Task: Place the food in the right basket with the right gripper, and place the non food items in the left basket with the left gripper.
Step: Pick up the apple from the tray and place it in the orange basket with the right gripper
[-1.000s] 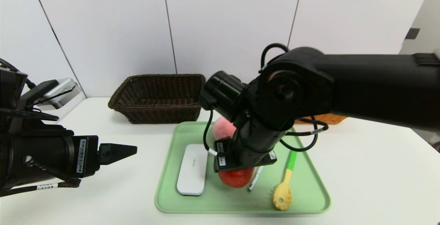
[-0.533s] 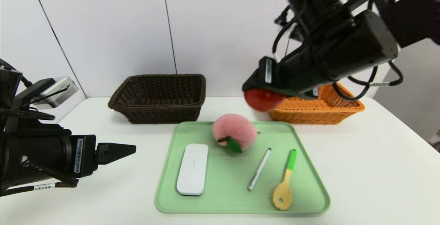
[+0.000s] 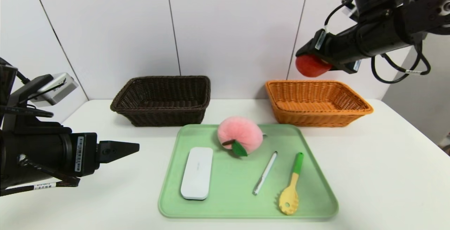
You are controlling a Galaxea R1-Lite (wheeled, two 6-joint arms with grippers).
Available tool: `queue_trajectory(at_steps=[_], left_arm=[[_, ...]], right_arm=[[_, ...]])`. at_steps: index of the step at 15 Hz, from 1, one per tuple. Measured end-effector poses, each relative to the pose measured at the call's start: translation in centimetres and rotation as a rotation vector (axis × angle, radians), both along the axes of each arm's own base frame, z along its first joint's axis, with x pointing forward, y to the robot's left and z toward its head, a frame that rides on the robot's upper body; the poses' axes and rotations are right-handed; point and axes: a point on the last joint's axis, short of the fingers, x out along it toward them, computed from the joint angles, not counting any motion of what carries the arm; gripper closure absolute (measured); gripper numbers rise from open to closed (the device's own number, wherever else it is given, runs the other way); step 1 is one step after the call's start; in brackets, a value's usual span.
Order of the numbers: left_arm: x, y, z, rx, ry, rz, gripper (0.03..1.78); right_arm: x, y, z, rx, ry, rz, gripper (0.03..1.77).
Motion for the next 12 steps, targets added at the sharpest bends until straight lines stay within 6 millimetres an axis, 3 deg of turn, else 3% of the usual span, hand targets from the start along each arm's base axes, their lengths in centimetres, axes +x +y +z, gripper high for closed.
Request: queue_trajectory(at_steps=[7, 12], left_arm=[[0.0, 0.0, 0.0, 0.0, 0.001, 0.0, 0.12], [0.0, 0.0, -0.1, -0.011, 0.009, -0.009, 0.12]], right_arm=[[7.4, -0.8, -7.5, -0.032, 0.068, -0.088, 0.57], [9.9, -1.3, -11.8, -0.067, 0.141, -0.126, 0.57]])
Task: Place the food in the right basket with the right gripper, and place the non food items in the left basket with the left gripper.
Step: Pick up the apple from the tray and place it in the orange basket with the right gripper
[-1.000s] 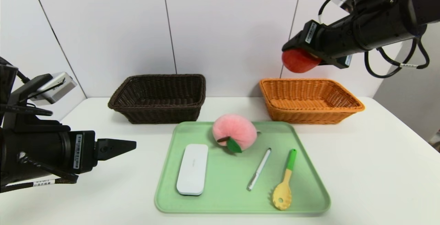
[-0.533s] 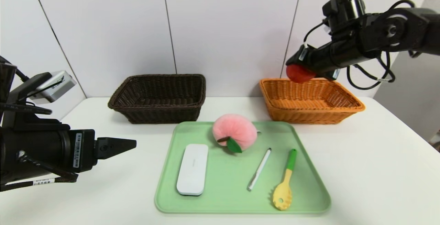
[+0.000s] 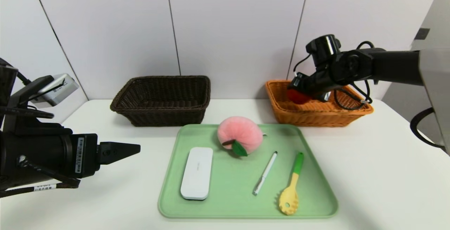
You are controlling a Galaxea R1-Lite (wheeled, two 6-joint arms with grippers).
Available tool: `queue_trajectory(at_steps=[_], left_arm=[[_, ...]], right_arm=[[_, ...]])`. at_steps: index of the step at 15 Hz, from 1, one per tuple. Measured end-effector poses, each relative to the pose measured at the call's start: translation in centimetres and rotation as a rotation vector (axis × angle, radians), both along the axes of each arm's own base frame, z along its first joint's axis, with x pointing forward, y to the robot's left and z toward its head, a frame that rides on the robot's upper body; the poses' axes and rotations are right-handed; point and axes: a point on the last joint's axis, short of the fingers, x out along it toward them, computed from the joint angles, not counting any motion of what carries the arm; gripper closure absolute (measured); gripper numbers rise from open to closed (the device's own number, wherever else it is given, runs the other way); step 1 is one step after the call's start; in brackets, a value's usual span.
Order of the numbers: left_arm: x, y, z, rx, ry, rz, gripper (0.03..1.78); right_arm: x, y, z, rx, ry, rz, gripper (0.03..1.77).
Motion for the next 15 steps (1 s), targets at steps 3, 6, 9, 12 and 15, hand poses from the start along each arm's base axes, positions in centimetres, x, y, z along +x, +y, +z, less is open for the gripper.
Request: queue_trajectory(at_steps=[3, 6, 9, 12, 15], left_arm=[[0.0, 0.0, -0.1, -0.002, 0.006, -0.005, 0.12], [0.1, -0.1, -0.4, -0.003, 0.021, -0.005, 0.12], [0.2, -0.2, -0.6, 0.002, 0.023, -0.007, 0.12], [0.5, -0.9, 0.1, -0.024, -0.042, -0.045, 0.12], [0.6, -2.8, 0.3, -0.025, -0.044, -0.127, 0.12]], right_arm=[[0.3, -0.1, -0.6, -0.007, 0.01, -0.008, 0.41], [-0.1, -0.4, -0.8, -0.047, 0.052, -0.023, 0.31], [-0.7, -0.6, -0.2, -0.097, 0.071, 0.016, 0.24], [-1.6, -0.9, 2.0, -0.09, 0.015, 0.029, 0.19], [-4.0, -0.6, 5.9, -0.074, -0.06, 0.06, 0.16]])
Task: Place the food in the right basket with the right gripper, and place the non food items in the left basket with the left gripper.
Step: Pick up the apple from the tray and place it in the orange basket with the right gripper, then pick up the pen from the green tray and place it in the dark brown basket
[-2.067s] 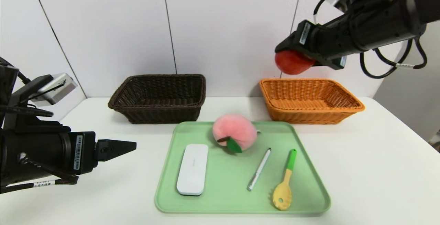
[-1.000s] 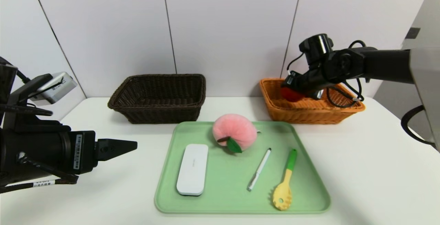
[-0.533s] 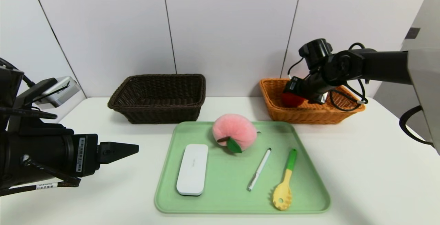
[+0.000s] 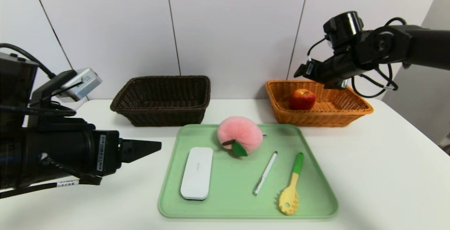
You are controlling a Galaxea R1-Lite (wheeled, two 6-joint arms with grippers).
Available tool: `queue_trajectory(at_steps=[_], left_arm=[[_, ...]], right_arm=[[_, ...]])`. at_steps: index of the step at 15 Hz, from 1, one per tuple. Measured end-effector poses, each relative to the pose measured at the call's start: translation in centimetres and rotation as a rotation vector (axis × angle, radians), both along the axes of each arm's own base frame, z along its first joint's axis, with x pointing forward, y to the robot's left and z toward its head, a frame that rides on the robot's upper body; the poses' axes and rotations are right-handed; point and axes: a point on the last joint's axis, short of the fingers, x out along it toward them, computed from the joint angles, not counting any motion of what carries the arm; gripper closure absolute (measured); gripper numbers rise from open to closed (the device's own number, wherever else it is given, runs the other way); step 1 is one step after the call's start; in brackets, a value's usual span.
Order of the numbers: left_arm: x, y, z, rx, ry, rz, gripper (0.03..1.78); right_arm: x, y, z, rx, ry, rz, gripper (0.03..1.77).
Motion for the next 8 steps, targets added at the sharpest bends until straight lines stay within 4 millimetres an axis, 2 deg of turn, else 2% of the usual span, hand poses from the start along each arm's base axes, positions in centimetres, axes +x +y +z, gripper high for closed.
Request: queue_trajectory(at_steps=[3, 5, 7, 8], left_arm=[[1.1, -2.8, 0.4, 0.025, 0.0, -0.053, 0.12], [1.7, -4.9, 0.4, 0.042, 0.002, -0.093, 0.12], [1.9, -7.3, 0.1, 0.066, 0.009, -0.141, 0.12], [1.9, -8.6, 0.0, 0.075, 0.011, -0.17, 0.12]], right_arm=[[-4.4, 0.1, 4.7, -0.06, -0.056, 0.088, 0.13], [-7.4, -0.6, 7.5, -0.129, -0.103, 0.183, 0.13], [-10.4, -1.6, 9.5, -0.165, -0.125, 0.31, 0.12], [-11.7, -2.1, 9.9, -0.183, -0.101, 0.348, 0.11]])
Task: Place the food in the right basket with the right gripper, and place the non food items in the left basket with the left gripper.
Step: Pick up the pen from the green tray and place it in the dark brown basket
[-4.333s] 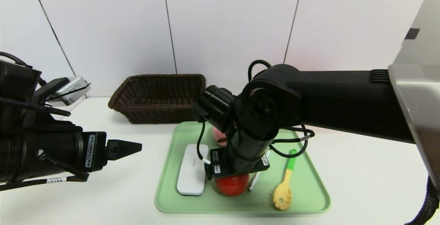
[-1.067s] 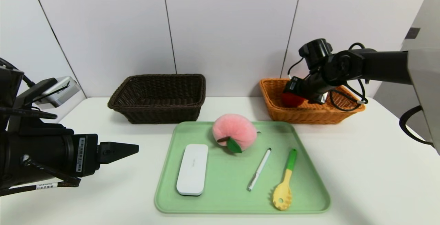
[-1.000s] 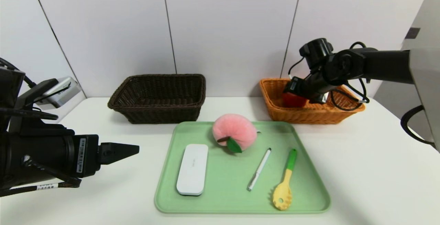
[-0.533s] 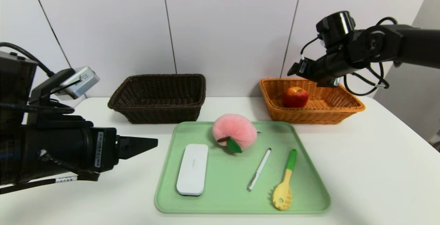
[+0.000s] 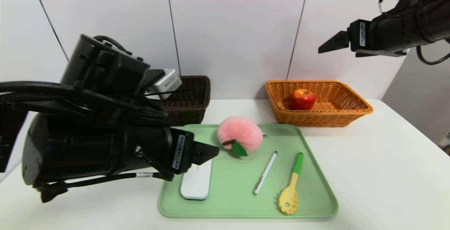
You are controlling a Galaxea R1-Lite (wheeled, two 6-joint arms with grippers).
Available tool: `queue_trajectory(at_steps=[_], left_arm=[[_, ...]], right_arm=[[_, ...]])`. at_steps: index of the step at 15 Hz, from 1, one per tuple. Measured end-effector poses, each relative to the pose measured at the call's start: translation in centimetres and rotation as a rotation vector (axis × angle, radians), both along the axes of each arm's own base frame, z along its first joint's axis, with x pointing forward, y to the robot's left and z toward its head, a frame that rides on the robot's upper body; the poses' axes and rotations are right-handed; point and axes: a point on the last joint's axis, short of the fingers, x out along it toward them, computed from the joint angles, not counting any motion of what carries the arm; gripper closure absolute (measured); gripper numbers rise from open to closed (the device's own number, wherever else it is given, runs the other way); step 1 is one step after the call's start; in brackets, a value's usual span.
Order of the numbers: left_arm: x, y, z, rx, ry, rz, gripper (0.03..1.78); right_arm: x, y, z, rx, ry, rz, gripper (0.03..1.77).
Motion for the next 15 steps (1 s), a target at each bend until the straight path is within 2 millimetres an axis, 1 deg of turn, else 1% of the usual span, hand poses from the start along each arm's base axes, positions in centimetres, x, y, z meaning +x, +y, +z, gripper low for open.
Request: queue_trajectory(at_steps=[2, 4, 7, 10, 12, 13, 15], left_arm=[[-0.1, -2.4, 0.0, 0.022, 0.015, -0.059, 0.12], [-0.2, -4.3, 0.2, 0.064, 0.049, -0.105, 0.12], [-0.1, -6.9, 1.0, 0.124, 0.093, -0.161, 0.12], [0.6, -9.4, 2.0, 0.162, 0.15, -0.216, 0.12], [1.4, -11.1, 1.8, 0.202, 0.199, -0.242, 0.12], [1.8, -11.9, 1.3, 0.238, 0.221, -0.253, 0.12], [2.6, -13.3, -0.6, 0.335, 0.235, -0.307, 0.12]], right_arm=[[-2.5, -1.0, 0.3, -0.08, 0.07, 0.038, 0.11], [-4.8, -1.8, 0.0, -0.144, 0.184, 0.06, 0.11], [-7.6, -2.6, -0.5, -0.193, 0.341, 0.044, 0.11], [-8.6, -2.9, -0.6, -0.223, 0.383, 0.011, 0.11], [-9.0, -3.2, -0.8, -0.219, 0.395, -0.006, 0.11], [-9.2, -3.3, -1.0, -0.226, 0.403, -0.017, 0.11], [-9.7, -3.6, -1.6, -0.251, 0.43, -0.037, 0.11]])
